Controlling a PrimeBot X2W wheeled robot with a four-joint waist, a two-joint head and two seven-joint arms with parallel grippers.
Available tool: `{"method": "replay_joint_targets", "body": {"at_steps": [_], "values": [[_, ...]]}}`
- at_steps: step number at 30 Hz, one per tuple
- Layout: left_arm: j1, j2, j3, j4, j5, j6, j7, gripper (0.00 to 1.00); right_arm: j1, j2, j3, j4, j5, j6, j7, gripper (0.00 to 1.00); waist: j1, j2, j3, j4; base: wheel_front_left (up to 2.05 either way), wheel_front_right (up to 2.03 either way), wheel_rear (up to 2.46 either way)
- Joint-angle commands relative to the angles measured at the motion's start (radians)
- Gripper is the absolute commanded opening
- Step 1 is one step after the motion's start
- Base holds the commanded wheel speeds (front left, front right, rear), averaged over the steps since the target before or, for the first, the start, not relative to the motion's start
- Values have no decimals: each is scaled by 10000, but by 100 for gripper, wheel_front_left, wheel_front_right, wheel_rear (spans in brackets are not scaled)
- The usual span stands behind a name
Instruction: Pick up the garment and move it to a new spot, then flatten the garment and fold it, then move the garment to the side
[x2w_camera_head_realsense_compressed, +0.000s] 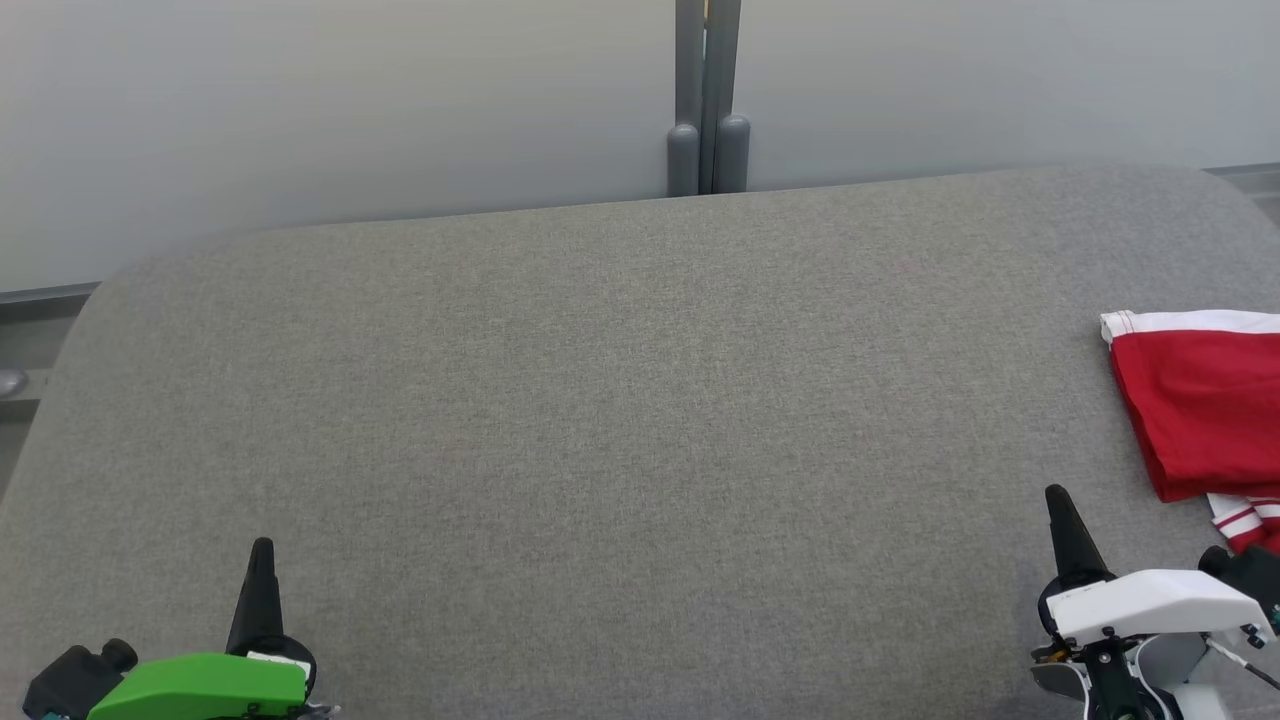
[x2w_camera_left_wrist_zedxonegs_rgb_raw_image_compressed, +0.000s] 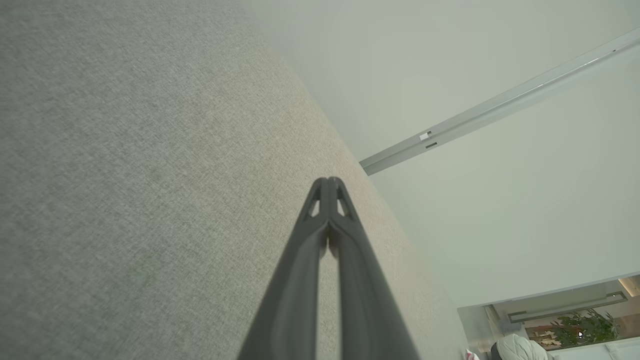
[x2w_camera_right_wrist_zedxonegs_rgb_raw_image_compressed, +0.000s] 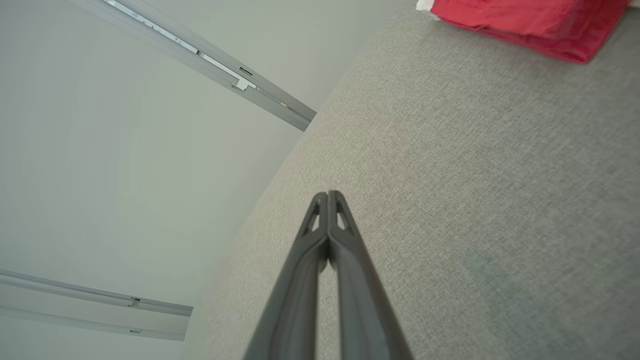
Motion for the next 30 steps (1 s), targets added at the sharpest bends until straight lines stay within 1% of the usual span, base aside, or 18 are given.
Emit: {"method": "replay_joint_targets", "body": {"at_steps": [1, 30], "values": [[-274, 36, 32, -123, -277, -41, 64, 0, -227, -63, -28, -152, 312, 4, 74, 0, 0, 0, 2, 2, 0, 0, 0], [-742, -7, 73, -171, -2980, -77, 773, 0, -360, -92, -76, -438, 3503, 4, 803, 0, 0, 0, 44, 50, 0, 0, 0]]}}
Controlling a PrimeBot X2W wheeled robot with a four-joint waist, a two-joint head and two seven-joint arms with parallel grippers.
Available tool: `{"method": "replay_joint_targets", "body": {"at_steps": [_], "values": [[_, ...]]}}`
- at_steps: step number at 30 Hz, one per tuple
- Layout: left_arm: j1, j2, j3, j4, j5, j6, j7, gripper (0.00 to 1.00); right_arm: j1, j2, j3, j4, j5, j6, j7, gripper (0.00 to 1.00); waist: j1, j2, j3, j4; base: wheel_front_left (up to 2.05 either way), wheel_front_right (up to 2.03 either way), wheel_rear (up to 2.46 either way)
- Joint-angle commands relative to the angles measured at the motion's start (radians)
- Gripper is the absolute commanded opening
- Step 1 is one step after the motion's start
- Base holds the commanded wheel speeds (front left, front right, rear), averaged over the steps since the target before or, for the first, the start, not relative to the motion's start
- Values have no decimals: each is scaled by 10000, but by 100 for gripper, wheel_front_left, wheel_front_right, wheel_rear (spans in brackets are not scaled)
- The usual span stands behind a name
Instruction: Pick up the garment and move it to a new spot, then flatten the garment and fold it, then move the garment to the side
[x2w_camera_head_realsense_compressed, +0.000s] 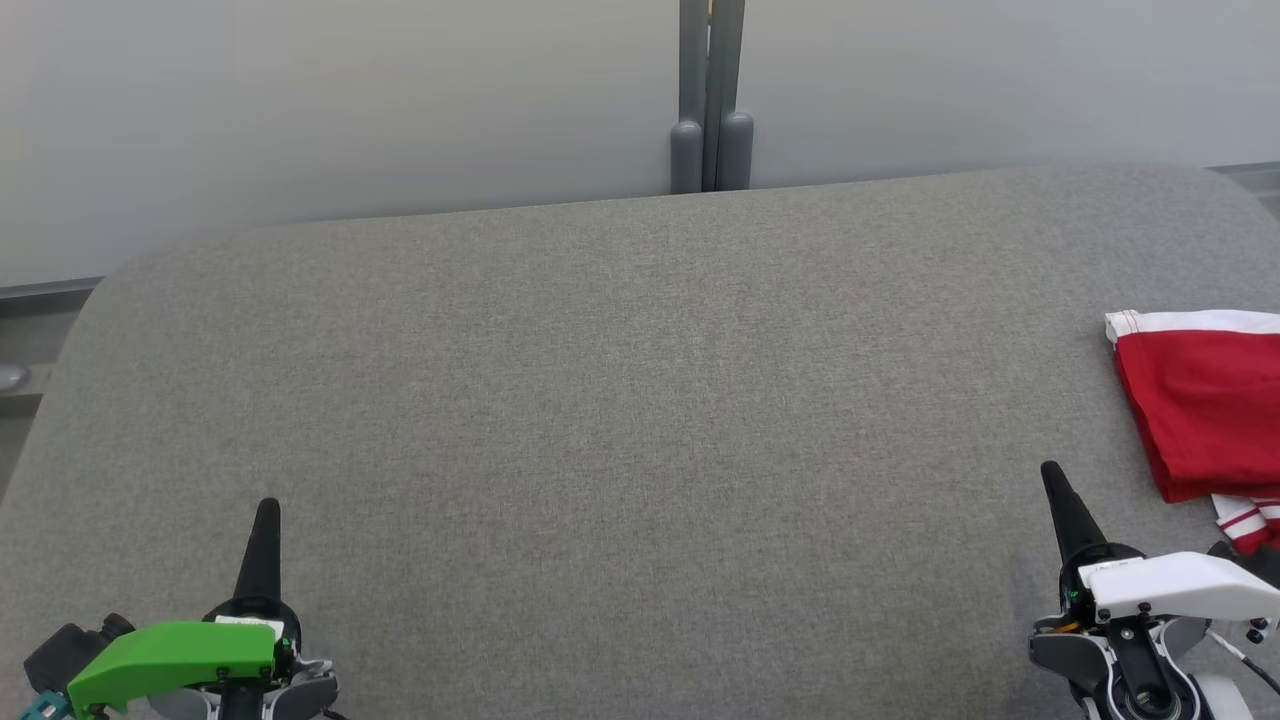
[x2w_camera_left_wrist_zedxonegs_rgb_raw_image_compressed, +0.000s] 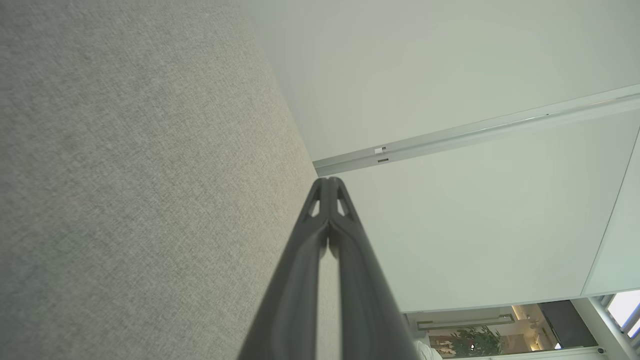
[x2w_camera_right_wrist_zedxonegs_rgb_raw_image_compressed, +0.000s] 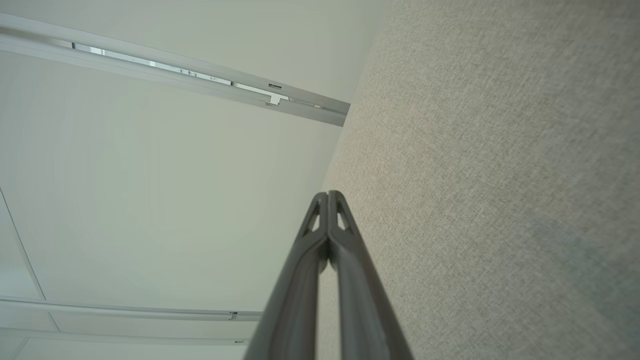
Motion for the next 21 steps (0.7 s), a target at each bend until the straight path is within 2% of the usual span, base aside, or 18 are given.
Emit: {"method": "replay_joint_targets", "body": {"at_steps": [1, 21], "values": [[-218, 20, 38, -103, -311, -67, 58, 0, -169, -63, -36, -102, 297, 5, 58, 0, 0, 0, 2, 3, 0, 0, 0], [-475, -9, 62, -116, -1799, -81, 463, 0, -240, -78, -62, -265, 2076, 4, 466, 0, 0, 0, 31, 36, 0, 0, 0]]}}
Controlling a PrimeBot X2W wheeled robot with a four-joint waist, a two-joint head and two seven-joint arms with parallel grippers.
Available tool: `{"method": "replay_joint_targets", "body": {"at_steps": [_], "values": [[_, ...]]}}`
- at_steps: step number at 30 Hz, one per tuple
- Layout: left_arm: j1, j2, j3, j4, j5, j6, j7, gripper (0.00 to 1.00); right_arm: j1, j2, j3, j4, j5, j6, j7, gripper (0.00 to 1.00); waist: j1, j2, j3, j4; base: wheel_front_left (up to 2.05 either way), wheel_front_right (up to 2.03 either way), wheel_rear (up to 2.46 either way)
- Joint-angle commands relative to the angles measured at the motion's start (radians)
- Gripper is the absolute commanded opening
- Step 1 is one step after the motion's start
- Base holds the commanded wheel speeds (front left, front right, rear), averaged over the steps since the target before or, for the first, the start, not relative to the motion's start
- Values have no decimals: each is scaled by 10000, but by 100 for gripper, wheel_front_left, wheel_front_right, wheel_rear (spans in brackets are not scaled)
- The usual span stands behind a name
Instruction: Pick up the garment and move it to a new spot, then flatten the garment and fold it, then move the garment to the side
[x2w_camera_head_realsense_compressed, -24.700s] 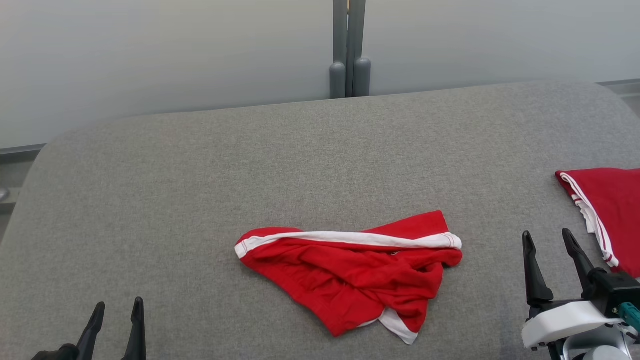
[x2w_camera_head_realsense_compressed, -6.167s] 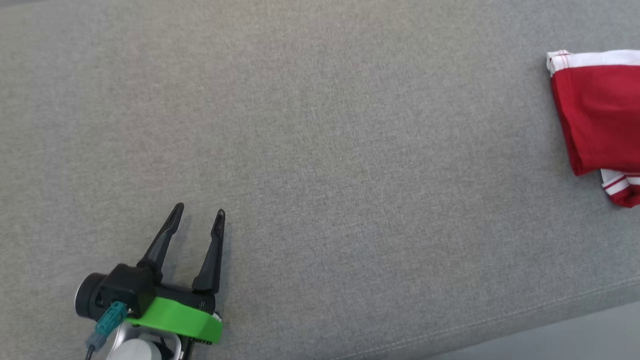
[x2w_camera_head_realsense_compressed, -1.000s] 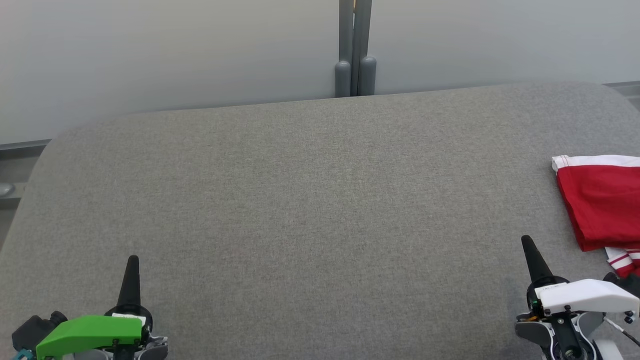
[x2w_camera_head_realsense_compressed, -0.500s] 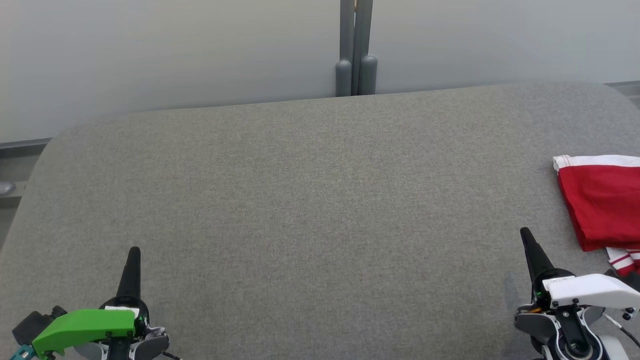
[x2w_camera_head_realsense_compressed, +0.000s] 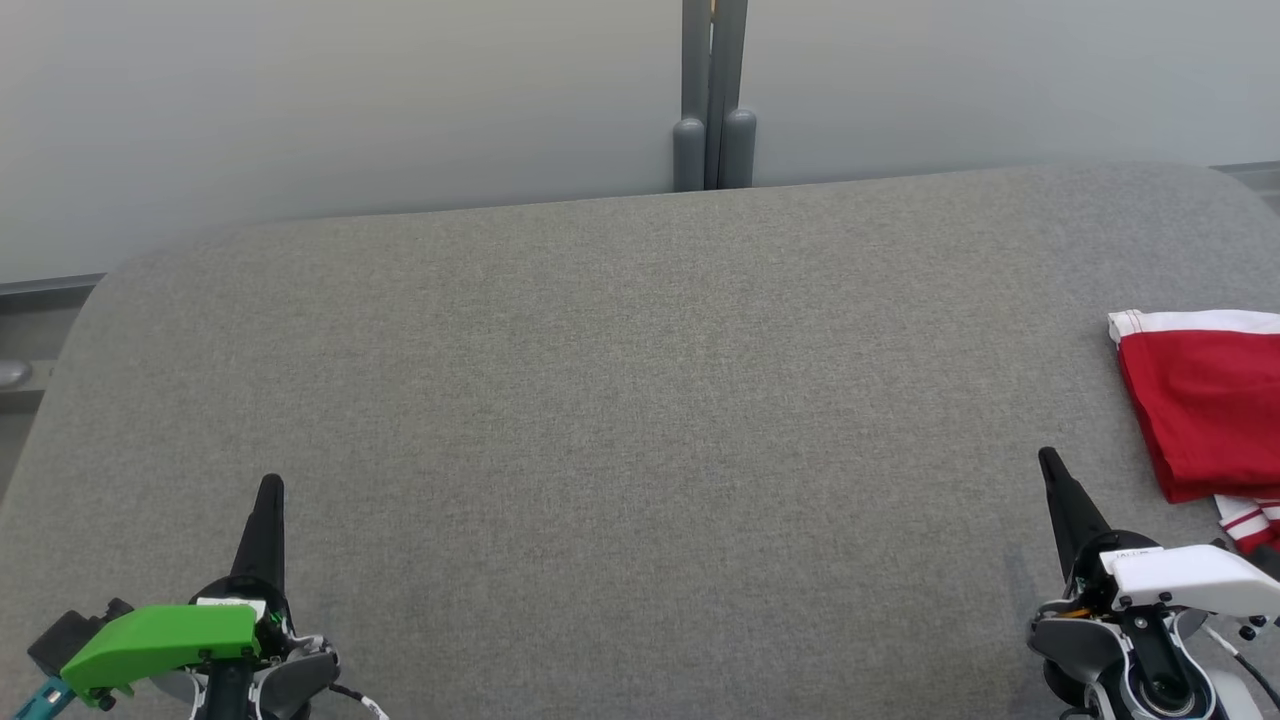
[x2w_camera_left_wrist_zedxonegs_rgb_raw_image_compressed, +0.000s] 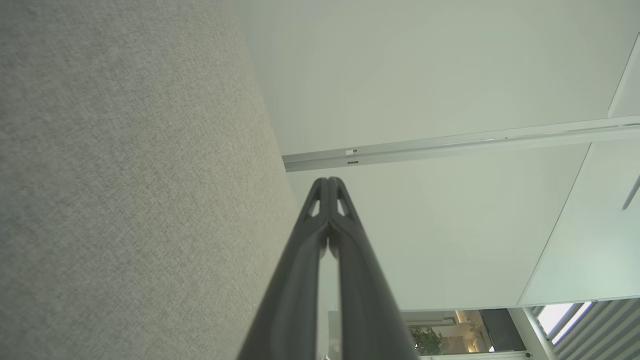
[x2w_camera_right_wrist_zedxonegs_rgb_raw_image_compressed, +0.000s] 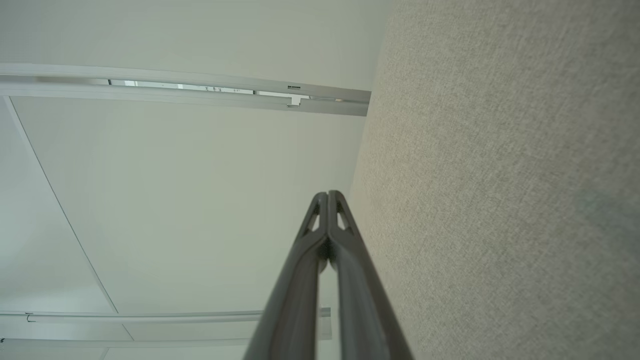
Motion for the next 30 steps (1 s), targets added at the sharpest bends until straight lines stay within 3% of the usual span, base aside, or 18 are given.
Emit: {"method": "replay_joint_targets", "body": {"at_steps": [1, 16, 30], "values": [[-186, 1, 47, -54, -257, -69, 69, 0, -139, -62, -38, -94, 292, 4, 73, 0, 0, 0, 3, 3, 0, 0, 0], [-348, -16, 61, -55, -1152, -83, 321, 0, -185, -68, -53, -183, 1364, 4, 319, 0, 0, 0, 23, 26, 0, 0, 0], [-327, -14, 58, -53, -1122, -82, 322, 0, -170, -67, -51, -175, 1353, 4, 326, 0, 0, 0, 24, 27, 0, 0, 0]]}}
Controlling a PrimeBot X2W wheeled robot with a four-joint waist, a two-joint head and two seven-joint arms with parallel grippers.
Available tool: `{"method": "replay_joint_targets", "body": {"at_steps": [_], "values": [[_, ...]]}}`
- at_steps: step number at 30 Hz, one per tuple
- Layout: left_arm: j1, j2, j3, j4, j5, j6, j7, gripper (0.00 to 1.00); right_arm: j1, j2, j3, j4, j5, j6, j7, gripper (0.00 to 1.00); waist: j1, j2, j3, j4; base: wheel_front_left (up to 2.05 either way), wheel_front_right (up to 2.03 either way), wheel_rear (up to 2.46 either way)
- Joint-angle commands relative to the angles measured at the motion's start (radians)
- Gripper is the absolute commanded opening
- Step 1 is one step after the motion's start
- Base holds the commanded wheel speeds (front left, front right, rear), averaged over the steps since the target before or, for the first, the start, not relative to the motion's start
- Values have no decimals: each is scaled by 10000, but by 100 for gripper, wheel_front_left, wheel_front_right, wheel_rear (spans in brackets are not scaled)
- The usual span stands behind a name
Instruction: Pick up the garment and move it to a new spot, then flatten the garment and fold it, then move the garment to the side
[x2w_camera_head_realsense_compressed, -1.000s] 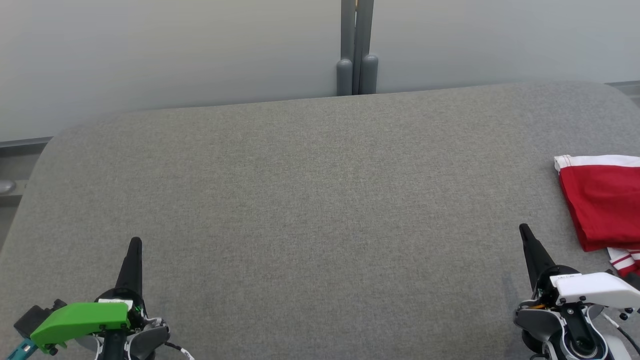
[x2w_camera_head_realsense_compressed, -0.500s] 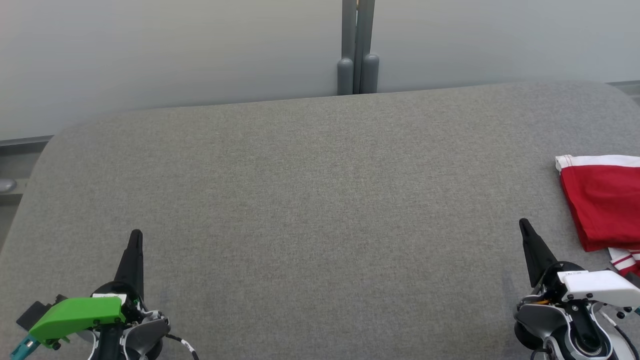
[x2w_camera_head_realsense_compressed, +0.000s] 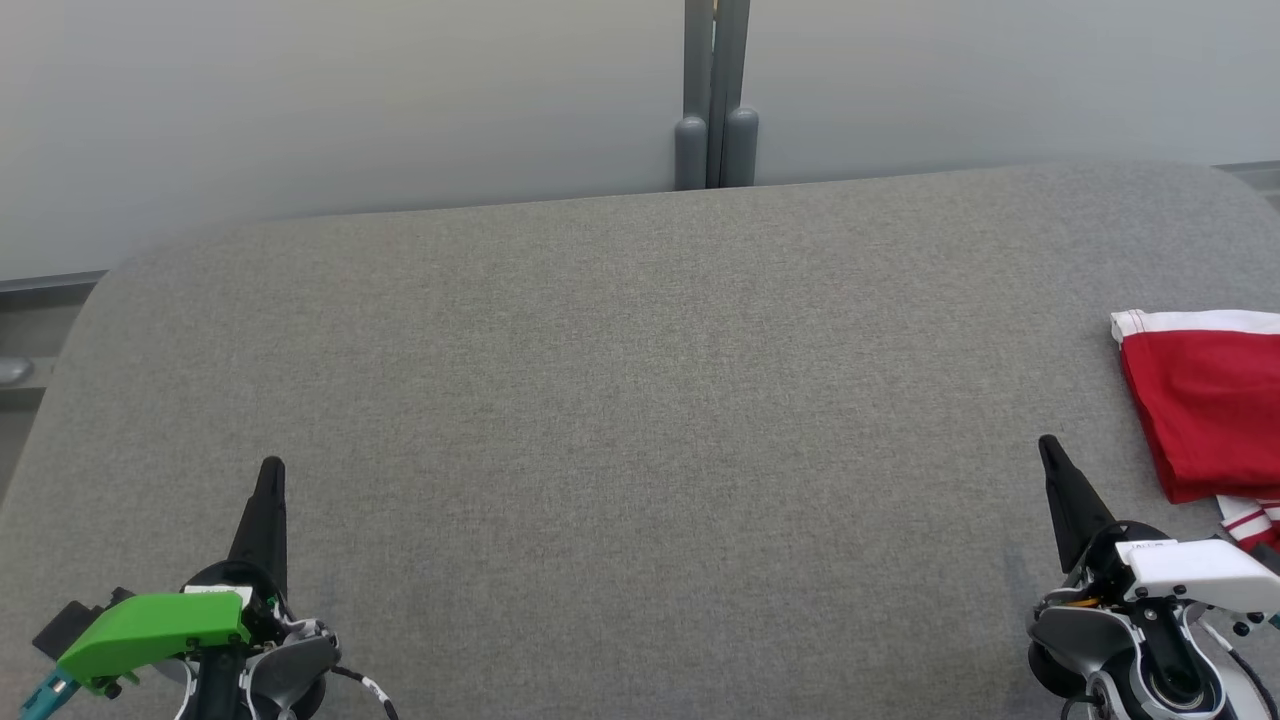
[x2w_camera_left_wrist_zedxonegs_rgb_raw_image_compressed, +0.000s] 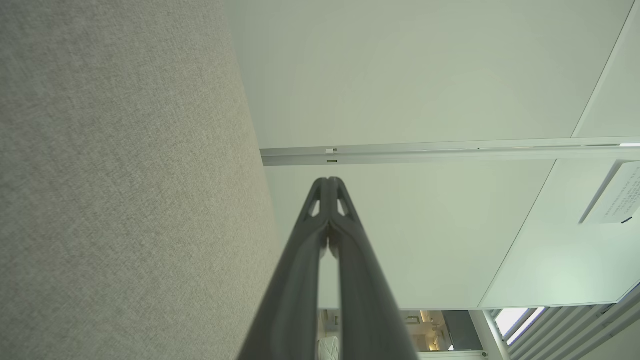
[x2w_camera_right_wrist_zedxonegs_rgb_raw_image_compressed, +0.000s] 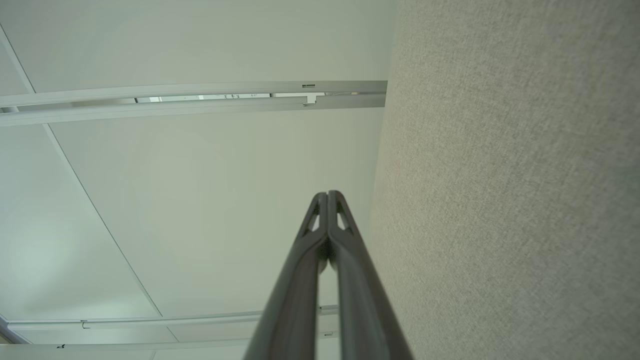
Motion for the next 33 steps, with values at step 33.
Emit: {"method": "replay_joint_targets", "body": {"at_steps": [33], "values": [[-115, -1, 42, -9, -5, -62, 46, 0, -91, -49, -27, -33, 64, 4, 36, 0, 0, -1, 0, 0, 0, 0, 0]]}}
